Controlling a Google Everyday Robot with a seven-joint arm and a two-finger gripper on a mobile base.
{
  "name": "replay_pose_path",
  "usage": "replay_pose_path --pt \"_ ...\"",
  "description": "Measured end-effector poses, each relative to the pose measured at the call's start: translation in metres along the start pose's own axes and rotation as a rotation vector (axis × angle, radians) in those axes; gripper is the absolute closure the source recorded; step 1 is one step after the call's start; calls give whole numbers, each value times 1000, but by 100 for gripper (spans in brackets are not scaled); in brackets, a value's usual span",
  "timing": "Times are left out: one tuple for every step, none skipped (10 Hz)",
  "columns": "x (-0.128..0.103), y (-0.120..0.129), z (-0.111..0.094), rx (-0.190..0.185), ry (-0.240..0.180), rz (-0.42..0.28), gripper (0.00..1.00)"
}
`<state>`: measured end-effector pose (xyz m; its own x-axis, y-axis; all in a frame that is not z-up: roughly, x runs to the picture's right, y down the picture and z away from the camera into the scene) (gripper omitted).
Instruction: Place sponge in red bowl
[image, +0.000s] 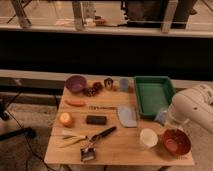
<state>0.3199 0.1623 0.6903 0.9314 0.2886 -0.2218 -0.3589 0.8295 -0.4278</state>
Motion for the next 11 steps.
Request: replay_pose_path --pt "5 2 0 -1 -6 -36 97" --pt "14 6 0 -4 -17 -71 97" --pt "21 8 1 -8 -27 -97 97" --pt "26 12 3 -15 -43 -118 97" --pt "30 16 5 -22 -56 -134 97" --pt "39 19 7 -23 -59 -145 97" --pt "46 23 9 -26 -68 -146 97" --pt "58 25 12 -24 -69 -142 97" --pt "66 28 14 -23 -69 -133 97" --pt "75 32 15 -20 -69 -119 97" --pt "77 33 17 -19 -71 -116 97"
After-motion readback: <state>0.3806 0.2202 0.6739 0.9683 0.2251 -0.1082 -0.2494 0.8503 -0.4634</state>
